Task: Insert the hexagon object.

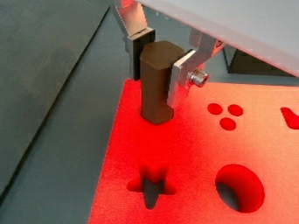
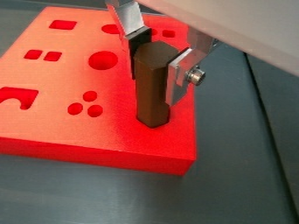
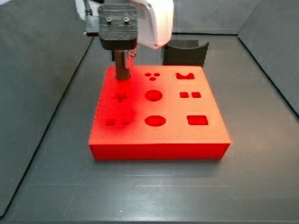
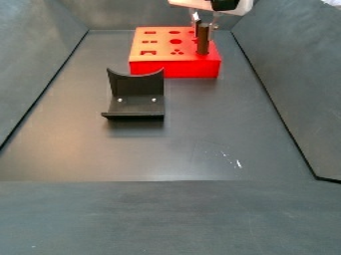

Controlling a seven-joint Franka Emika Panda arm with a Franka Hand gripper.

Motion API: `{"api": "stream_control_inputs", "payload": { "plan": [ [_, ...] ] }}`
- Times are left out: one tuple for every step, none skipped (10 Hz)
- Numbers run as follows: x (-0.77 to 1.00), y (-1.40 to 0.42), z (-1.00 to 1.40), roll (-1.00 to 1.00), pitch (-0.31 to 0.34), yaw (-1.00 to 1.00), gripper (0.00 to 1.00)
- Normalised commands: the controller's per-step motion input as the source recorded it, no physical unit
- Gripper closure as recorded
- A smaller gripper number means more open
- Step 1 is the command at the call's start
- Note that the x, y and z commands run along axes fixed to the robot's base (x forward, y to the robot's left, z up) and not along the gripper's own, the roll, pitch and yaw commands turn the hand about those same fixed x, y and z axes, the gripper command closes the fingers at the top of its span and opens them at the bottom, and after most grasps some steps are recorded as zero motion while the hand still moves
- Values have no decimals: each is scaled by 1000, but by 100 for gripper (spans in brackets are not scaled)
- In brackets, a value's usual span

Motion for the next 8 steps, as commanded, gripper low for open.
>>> {"api": "stream_control_inputs", "payload": {
  "plan": [
    [469, -146, -311, 53, 7, 46, 100],
    [540, 0, -1000, 0, 0, 0, 100],
    [300, 123, -1000, 63, 76, 0, 100],
    [60, 109, -931, 60, 0, 11, 100],
    [0, 0, -969, 56, 21, 94, 100],
    [-86, 0, -971, 77, 21, 103, 100],
    [-126, 46, -237, 0, -3, 0, 100],
    [0, 0, 0, 0, 0, 0, 100]
  ]
}}
